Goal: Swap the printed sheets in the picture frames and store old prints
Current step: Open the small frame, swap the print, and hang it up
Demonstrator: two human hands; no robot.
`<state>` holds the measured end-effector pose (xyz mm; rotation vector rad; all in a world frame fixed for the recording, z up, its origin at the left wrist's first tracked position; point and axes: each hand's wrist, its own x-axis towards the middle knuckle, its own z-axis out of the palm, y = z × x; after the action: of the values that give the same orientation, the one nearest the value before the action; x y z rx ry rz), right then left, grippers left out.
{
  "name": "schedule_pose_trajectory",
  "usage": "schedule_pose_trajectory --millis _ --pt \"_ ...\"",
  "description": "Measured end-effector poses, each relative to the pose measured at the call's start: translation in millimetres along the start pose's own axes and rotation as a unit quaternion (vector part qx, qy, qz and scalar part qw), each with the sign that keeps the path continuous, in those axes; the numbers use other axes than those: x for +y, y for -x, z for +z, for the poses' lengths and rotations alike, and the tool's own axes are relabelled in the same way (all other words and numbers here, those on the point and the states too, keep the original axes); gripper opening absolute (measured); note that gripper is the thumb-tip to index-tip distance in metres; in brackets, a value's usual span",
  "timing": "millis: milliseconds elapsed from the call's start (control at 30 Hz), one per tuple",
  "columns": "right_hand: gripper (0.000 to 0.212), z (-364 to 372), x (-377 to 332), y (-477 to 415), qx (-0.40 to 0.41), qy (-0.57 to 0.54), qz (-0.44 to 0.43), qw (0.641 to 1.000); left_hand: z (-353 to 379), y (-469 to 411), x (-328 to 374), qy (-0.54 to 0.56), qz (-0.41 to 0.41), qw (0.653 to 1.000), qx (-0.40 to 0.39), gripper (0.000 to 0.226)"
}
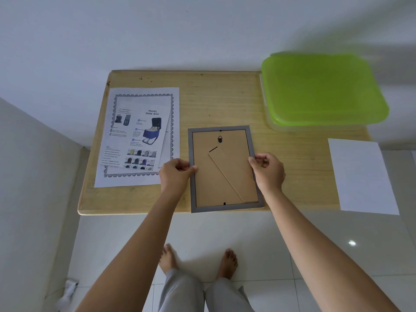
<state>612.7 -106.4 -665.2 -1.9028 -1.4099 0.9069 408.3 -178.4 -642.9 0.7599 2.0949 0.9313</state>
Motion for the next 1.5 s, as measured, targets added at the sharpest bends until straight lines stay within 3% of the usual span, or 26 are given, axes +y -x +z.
schedule_pose_trajectory --millis 133,300,433,600,800,1500 --pt "0.009 -1.6 2.4 0.4 -0.003 0.007 -0.039 0.999 -2.1 1.3 -1.0 -0.040 0.059 0.997 0.009 0.016" --pt "0.024 5.1 -10.2 -1.7 -0.003 0.087 -0.154 0.984 -0.9 -14.7 -4.0 -0.128 0.157 0.977 0.062 0.026" --pt "0.029 24.2 -30.9 -12.3 -0.053 0.134 -0.238 0.961 6.9 -34.1 -9.9 -0.229 0.247 0.941 0.023 0.039" --pt "0.041 46.8 -44.5 -26.4 -0.075 0.194 -0.297 0.932 15.2 -43.7 -17.2 -0.264 0.269 0.926 -0.010 0.054" --pt "0.043 52.9 -46.1 -32.2 -0.075 0.221 -0.305 0.924 21.4 -45.7 -23.9 -0.282 0.264 0.922 0.011 0.062" --pt "0.037 56.0 -46.3 -34.8 -0.091 0.220 -0.276 0.931 28.4 -45.5 -27.2 -0.283 0.252 0.923 0.059 0.055"
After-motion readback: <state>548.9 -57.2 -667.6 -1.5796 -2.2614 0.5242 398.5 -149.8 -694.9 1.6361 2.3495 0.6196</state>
